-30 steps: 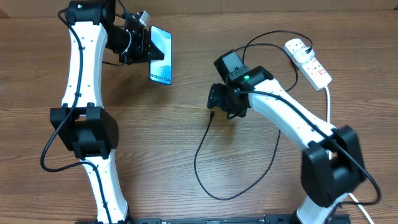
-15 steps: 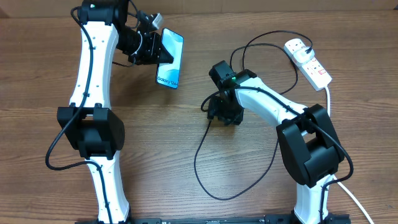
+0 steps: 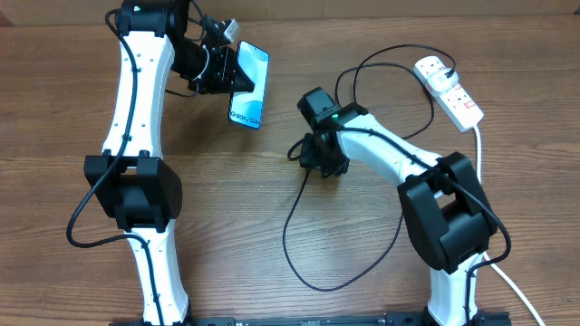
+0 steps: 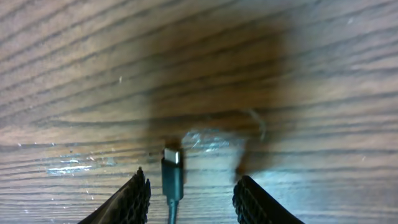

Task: Plug charger to phone and switch on socket
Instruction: 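Lower the right gripper and grasp the black cable's USB-C end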

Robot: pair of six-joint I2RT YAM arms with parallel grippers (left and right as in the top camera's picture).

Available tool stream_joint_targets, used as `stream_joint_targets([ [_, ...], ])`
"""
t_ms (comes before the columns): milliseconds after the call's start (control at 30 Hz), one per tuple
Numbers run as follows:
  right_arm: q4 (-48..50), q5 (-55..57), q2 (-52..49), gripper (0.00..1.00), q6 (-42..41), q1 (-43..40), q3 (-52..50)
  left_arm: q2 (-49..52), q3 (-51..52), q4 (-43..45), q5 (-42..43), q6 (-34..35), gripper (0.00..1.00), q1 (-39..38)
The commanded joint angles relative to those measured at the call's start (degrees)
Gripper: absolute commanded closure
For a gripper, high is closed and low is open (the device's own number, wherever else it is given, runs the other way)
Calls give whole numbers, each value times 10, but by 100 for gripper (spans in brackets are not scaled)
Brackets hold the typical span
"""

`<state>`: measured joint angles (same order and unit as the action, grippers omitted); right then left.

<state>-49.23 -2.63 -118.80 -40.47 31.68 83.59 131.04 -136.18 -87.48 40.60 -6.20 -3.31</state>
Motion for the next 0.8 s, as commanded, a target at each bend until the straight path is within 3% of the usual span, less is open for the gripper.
stream_joint_targets([
  [0, -5, 64, -9, 56, -31, 26, 17, -1, -3, 2, 12, -11, 96, -2],
  [200, -21, 81, -9, 57, -56, 35, 16, -1, -3, 1, 12, -11, 96, -2],
  [367, -26, 82, -10, 67, -56, 35, 14, -1, -3, 1, 12, -10, 96, -2],
  [767, -16, 72, -10, 70, -56, 37, 3, -1, -3, -2, 12, -4, 96, -2],
])
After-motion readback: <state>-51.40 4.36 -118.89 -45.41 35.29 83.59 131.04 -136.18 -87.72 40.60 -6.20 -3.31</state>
